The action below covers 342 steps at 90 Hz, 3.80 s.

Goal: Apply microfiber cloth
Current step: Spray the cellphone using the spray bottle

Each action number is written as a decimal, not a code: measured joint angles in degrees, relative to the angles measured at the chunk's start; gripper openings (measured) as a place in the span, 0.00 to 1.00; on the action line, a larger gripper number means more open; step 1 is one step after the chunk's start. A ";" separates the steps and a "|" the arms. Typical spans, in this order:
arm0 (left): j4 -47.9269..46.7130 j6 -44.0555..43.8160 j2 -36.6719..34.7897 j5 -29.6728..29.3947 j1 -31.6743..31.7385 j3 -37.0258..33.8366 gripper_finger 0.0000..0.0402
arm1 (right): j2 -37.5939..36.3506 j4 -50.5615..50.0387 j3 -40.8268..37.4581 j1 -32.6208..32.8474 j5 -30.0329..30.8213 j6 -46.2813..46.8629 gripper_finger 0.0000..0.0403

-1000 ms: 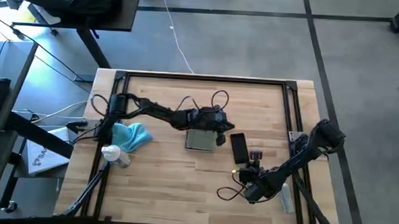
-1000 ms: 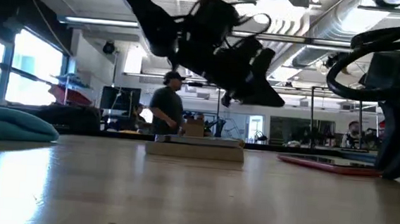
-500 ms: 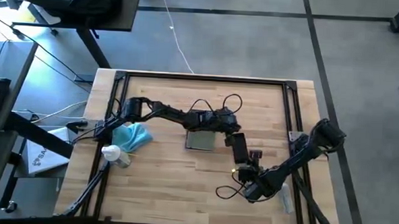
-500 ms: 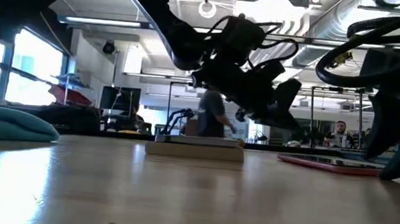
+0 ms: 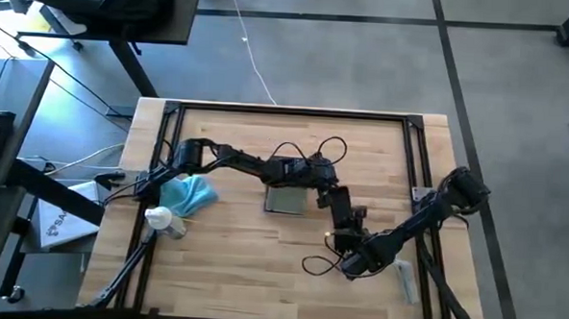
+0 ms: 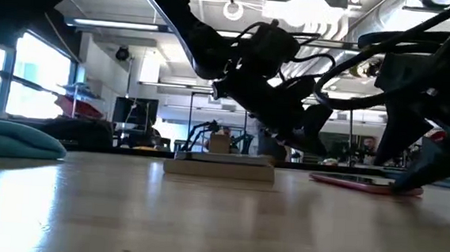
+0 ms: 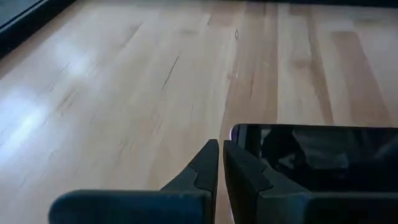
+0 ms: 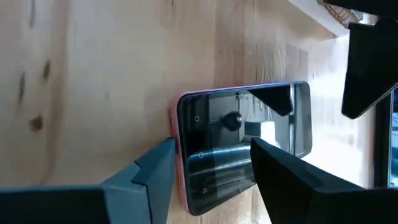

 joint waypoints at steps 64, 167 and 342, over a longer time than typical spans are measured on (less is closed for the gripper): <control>1.81 -1.49 4.81 3.00 -0.50 0.13 0.02 | 0.00 -3.87 -0.04 -0.34 0.39 1.43 0.44; -13.16 17.29 -19.67 6.02 -2.95 -6.32 0.02 | -1.20 -47.14 26.95 0.22 2.34 13.56 0.01; 68.64 -1.53 -66.31 17.44 11.25 -87.02 0.37 | -17.72 48.17 2.40 -36.81 -39.69 -25.23 0.00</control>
